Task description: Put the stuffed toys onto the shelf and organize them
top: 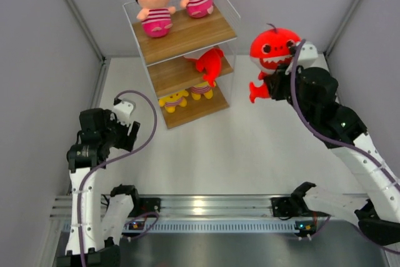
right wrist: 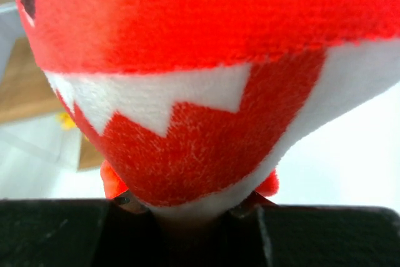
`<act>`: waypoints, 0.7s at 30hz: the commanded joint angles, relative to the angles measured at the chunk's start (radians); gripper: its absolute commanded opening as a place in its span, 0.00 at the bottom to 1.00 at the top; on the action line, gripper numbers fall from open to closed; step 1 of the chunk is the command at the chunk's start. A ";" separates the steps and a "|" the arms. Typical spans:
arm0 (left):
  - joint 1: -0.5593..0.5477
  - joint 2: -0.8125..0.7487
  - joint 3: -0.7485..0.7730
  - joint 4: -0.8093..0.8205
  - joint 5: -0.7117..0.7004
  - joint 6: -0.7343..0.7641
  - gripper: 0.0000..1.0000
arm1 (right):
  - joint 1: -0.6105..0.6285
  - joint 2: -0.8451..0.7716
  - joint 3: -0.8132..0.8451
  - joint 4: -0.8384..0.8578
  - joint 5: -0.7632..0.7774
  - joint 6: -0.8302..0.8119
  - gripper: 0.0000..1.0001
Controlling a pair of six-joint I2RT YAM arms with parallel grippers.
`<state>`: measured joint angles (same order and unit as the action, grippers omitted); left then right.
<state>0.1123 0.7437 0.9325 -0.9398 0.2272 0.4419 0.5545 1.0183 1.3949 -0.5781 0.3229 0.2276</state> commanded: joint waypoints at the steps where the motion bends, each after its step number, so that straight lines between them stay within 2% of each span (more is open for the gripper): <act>1: 0.003 -0.033 0.089 -0.100 0.127 0.035 0.75 | 0.260 0.044 -0.010 -0.057 -0.034 -0.042 0.00; 3: 0.003 -0.040 0.129 -0.167 0.176 0.064 0.76 | 0.378 0.077 -0.020 -0.011 -0.042 -0.062 0.00; 4: 0.003 -0.047 0.178 -0.194 0.237 0.073 0.80 | 0.491 0.121 -0.017 0.035 -0.038 -0.080 0.00; 8: 0.003 -0.058 0.334 -0.300 0.384 0.081 0.98 | 0.681 0.276 0.042 0.133 -0.083 -0.087 0.00; 12: 0.001 -0.064 0.420 -0.353 0.475 0.074 0.98 | 0.726 0.397 0.088 0.259 -0.267 -0.047 0.00; 21: -0.005 -0.087 0.419 -0.366 0.580 0.073 0.98 | 0.766 0.546 0.200 0.276 -0.372 -0.062 0.00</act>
<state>0.1104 0.6525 1.3514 -1.2827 0.6853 0.5117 1.2873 1.5551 1.5017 -0.4294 0.0429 0.1703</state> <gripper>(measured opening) 0.982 0.184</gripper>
